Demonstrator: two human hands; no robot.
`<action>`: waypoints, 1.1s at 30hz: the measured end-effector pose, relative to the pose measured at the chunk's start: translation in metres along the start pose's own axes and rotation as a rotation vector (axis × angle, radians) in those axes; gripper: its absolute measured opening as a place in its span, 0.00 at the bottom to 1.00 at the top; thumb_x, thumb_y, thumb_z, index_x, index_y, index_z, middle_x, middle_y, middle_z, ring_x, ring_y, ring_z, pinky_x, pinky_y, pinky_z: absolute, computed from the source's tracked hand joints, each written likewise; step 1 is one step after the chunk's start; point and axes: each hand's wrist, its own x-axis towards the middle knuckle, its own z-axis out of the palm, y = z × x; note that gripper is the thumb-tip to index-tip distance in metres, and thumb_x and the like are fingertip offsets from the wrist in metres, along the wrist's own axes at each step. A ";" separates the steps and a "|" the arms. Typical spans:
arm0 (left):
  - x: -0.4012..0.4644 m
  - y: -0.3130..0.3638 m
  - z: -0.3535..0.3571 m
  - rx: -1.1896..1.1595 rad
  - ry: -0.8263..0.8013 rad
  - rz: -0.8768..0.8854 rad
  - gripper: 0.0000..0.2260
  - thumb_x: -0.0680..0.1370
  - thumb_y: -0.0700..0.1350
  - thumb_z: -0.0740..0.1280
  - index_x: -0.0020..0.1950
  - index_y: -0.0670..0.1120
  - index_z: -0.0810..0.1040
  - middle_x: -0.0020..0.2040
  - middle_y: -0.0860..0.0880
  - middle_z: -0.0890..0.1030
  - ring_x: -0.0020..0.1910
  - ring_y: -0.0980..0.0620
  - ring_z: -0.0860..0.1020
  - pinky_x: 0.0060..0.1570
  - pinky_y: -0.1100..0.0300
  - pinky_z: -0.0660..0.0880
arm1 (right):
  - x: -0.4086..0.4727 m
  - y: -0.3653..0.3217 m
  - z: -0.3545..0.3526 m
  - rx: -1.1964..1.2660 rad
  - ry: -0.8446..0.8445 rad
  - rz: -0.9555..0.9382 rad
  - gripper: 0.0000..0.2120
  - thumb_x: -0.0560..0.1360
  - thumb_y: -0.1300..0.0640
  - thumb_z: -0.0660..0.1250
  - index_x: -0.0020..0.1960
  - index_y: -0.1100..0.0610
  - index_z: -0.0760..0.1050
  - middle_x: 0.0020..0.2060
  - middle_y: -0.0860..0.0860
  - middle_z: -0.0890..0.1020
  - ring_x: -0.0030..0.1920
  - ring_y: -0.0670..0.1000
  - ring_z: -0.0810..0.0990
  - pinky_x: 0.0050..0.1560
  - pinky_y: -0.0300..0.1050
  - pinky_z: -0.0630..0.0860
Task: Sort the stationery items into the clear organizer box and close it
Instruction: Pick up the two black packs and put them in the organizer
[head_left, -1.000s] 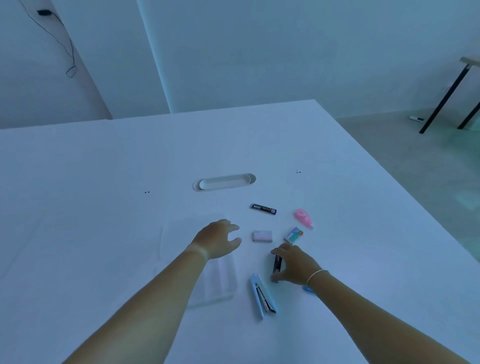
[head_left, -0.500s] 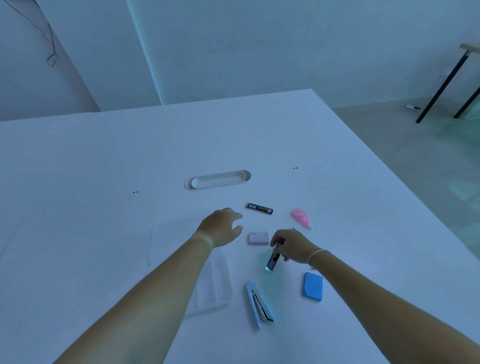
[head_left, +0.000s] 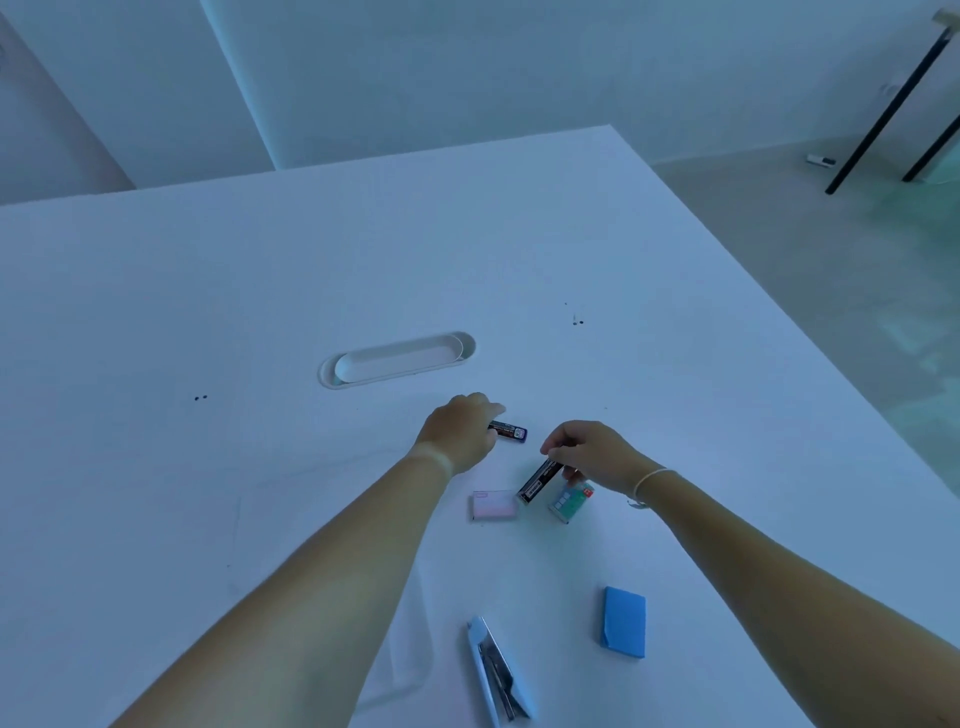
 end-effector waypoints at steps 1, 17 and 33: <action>0.002 -0.001 0.001 0.019 -0.004 0.007 0.18 0.79 0.41 0.57 0.69 0.46 0.70 0.65 0.46 0.74 0.64 0.43 0.71 0.60 0.48 0.73 | 0.001 -0.001 0.001 0.003 0.000 -0.008 0.06 0.76 0.64 0.61 0.44 0.58 0.76 0.34 0.51 0.76 0.32 0.48 0.76 0.38 0.40 0.77; -0.002 -0.022 -0.001 -0.343 0.103 -0.199 0.09 0.77 0.38 0.62 0.56 0.41 0.75 0.55 0.40 0.78 0.52 0.41 0.76 0.47 0.55 0.70 | 0.015 -0.030 0.007 0.073 0.009 -0.059 0.04 0.74 0.65 0.64 0.43 0.58 0.75 0.34 0.50 0.74 0.31 0.49 0.74 0.37 0.41 0.79; -0.218 -0.131 -0.046 -0.605 0.315 -0.429 0.18 0.75 0.33 0.62 0.60 0.52 0.72 0.39 0.47 0.71 0.36 0.46 0.72 0.36 0.53 0.76 | -0.047 -0.123 0.134 -0.073 -0.178 -0.288 0.06 0.73 0.66 0.65 0.40 0.57 0.74 0.34 0.51 0.75 0.32 0.49 0.74 0.39 0.43 0.79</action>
